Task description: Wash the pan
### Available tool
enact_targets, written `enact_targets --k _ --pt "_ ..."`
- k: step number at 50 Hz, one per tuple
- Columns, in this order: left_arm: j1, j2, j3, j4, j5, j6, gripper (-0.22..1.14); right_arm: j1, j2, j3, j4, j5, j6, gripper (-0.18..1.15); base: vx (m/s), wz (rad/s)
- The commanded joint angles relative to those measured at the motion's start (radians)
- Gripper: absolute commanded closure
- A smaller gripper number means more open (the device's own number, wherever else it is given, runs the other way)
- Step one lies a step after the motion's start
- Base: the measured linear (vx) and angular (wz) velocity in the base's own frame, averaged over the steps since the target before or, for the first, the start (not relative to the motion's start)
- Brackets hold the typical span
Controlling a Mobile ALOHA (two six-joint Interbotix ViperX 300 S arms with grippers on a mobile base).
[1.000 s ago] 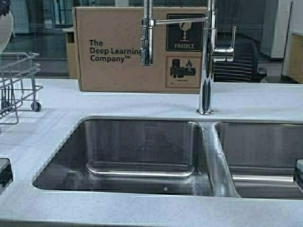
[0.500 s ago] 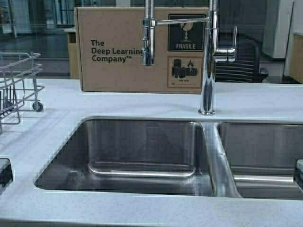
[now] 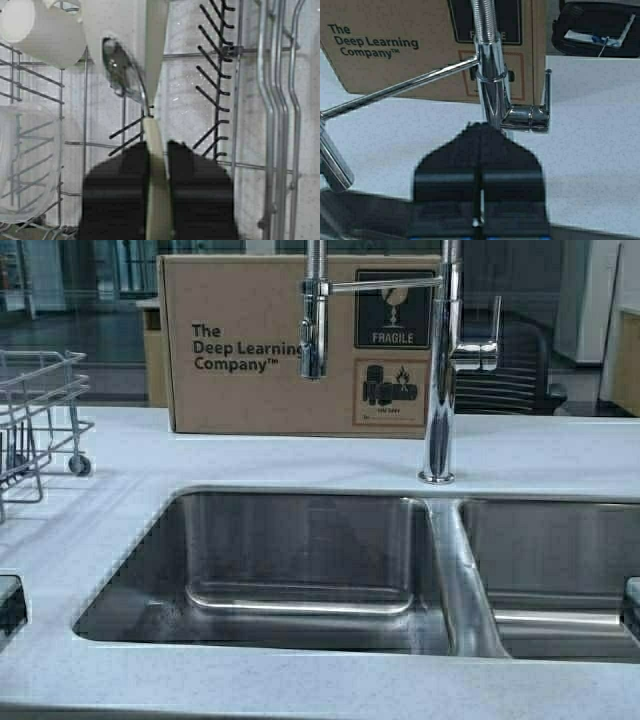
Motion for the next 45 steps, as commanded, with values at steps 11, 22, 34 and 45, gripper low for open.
enact_targets --k 11,22,34,45 --pt "0.003 0.058 -0.032 0.011 0.021 -0.006 0.47 0.002 0.006 -0.021 0.000 -0.008 -0.002 0.92 0.00 0.00" --pt "0.003 0.066 -0.037 0.009 0.021 -0.006 -0.05 0.002 0.008 -0.023 0.000 -0.008 -0.002 0.92 0.00 0.00" --pt "0.003 0.067 -0.038 0.008 0.021 -0.006 -0.10 0.002 0.008 -0.021 0.000 -0.006 -0.002 0.92 0.00 0.00" --pt "0.003 0.055 -0.052 0.003 0.021 -0.008 -0.10 0.002 0.008 -0.021 0.000 -0.008 -0.002 0.92 0.00 0.00"
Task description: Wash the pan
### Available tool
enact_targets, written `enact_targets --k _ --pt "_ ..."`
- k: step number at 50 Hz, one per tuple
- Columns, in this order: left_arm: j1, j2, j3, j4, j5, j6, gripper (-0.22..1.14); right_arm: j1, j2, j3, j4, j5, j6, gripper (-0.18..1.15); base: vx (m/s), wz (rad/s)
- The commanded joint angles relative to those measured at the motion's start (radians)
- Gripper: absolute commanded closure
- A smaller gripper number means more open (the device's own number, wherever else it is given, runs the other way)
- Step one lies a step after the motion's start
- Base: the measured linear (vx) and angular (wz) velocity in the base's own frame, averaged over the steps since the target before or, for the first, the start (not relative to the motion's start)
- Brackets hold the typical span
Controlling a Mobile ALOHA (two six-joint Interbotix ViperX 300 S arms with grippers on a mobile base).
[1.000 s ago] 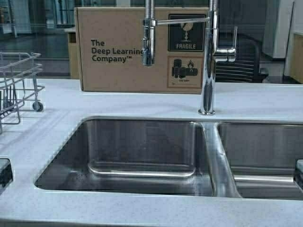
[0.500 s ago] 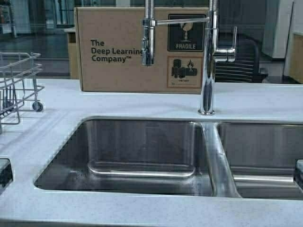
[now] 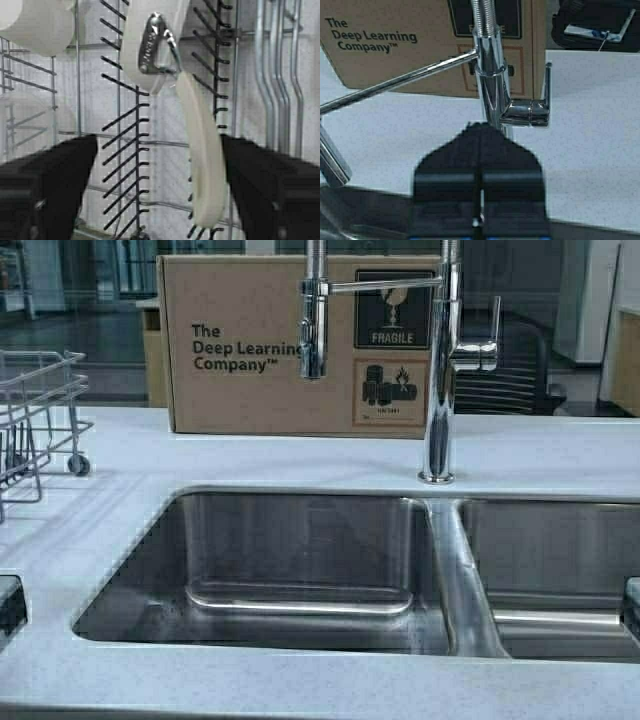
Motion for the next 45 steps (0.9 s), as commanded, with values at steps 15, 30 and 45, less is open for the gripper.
enact_targets --k 15,30,45 --pt "0.003 -0.158 -0.063 -0.017 0.011 0.002 -0.10 0.002 -0.005 -0.025 0.000 -0.008 -0.002 0.92 0.00 0.00" --pt "-0.003 -0.229 -0.051 -0.026 0.009 0.000 -0.10 0.002 0.011 -0.026 0.000 -0.008 -0.002 0.92 0.00 0.00" --pt "-0.005 -0.227 -0.044 -0.031 0.008 0.002 -0.10 0.002 0.011 -0.025 0.000 -0.006 -0.002 0.92 0.00 0.00"
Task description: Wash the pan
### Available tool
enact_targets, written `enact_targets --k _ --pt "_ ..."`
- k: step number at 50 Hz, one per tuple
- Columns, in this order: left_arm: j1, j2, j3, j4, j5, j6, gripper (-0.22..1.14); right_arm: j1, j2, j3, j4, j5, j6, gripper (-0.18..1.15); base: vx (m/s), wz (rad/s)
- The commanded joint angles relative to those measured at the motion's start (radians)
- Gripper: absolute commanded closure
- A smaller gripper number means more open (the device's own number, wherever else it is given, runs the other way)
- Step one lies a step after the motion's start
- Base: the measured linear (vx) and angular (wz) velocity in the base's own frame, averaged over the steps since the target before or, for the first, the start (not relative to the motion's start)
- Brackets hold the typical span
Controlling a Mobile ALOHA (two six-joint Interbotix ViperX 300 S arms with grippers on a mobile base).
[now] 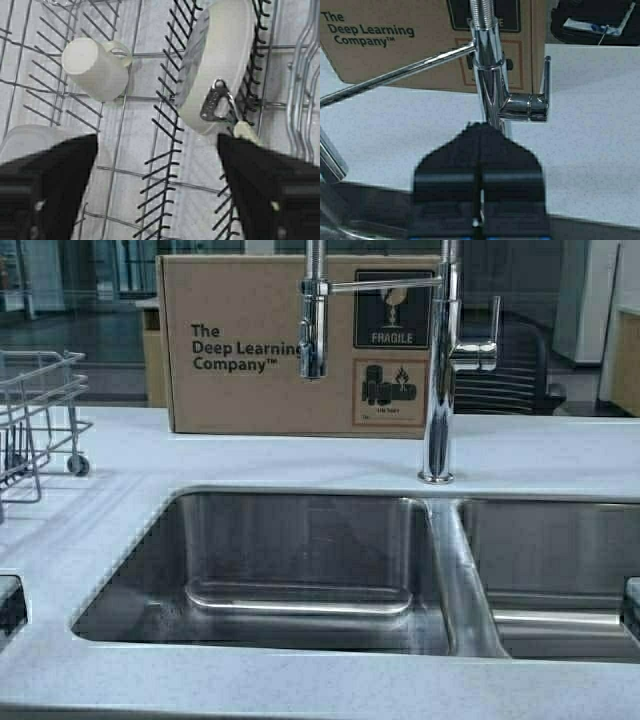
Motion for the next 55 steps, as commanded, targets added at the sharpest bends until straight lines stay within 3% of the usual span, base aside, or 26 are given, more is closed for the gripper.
enact_targets --k 1,55 --pt "-0.002 -0.006 -0.008 -0.002 -0.006 -0.002 -0.10 0.002 -0.006 -0.026 0.000 -0.009 -0.002 0.92 0.00 0.00" --pt "-0.002 0.015 0.000 -0.008 -0.026 -0.005 -0.10 0.002 0.009 -0.025 0.000 -0.009 -0.002 0.92 0.00 0.00"
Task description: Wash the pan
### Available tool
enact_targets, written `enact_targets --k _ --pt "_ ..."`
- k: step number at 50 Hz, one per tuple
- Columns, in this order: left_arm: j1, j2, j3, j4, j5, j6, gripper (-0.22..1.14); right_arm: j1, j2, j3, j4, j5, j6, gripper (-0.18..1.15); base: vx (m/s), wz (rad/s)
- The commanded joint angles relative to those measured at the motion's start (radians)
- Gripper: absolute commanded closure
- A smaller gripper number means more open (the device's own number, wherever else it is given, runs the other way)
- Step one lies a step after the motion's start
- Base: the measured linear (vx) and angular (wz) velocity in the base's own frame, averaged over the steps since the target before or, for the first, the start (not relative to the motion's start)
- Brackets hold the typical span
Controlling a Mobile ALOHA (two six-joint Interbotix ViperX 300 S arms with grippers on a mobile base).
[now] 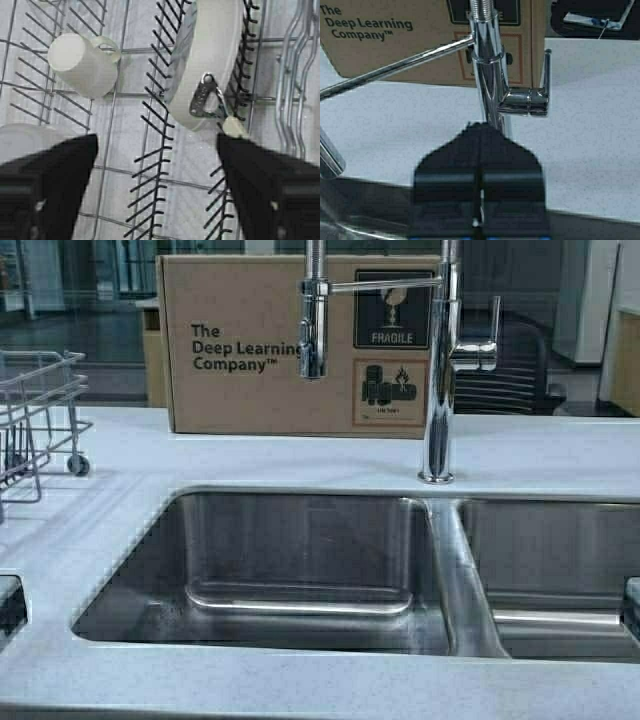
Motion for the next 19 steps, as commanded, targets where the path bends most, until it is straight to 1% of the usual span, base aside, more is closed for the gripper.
enact_targets --k 1,19 --pt "0.000 -0.003 -0.018 0.002 -0.005 -0.003 -0.10 0.002 -0.006 -0.023 0.000 -0.008 -0.002 0.92 0.00 0.00" --pt "0.000 -0.003 -0.018 0.002 -0.005 -0.003 -0.10 0.002 -0.006 -0.023 0.000 -0.006 -0.002 0.92 0.00 0.00"
